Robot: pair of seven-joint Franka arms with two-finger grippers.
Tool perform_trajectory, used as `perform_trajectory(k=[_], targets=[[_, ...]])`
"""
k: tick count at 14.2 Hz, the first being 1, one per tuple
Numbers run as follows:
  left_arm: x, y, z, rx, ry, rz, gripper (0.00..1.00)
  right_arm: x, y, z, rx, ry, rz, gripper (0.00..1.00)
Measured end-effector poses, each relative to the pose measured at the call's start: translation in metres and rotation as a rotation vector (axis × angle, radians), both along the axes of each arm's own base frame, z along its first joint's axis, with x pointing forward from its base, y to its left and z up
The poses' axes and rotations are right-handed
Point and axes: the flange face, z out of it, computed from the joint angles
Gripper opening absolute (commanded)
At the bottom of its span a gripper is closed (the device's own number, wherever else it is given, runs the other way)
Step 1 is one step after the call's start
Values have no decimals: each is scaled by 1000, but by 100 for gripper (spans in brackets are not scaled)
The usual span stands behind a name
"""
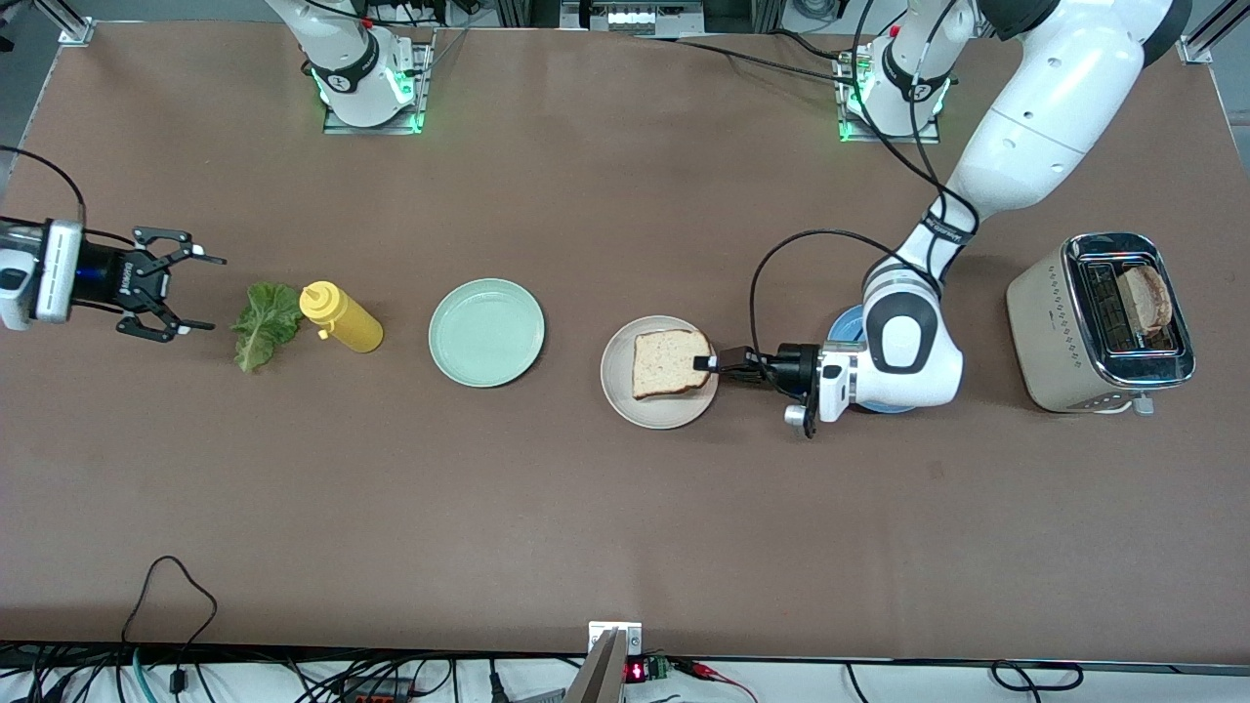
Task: Make sandwich in beige plate with both arms
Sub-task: 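Release the toast onto the beige plate while the right gripper grasps the bottle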
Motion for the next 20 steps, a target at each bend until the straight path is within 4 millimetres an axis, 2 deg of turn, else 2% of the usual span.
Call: perform_trajectory(k=[1,2,3,5,8,11,13,16,20], targets=[[-3,-4,-10,9,-9,0,22,-1,-2,-15,18,-18,9,100],[-6,-7,-18,13,-13,-3,76,-3,-2,-29,38,-40,15,100],[-8,-8,-24,15,-15,-5,100,-3,-2,-42,59,-67,21,100],[-4,-6,-22,17,-35,-2,100,-5,1,-69,98,-116,35,100],[10,3,6,57,-118,-42,100,-14,6,-116,156,-178,48,100],[22,34,36,181,-226,-156,100,-26,12,-161,204,-233,58,100],[25,52,55,249,-235,-232,100,-33,17,-185,233,-267,52,100],[23,68,85,414,-217,-356,100,-39,23,-205,257,-299,57,100],[21,100,119,634,-219,-510,100,-39,35,-214,285,-306,53,100]])
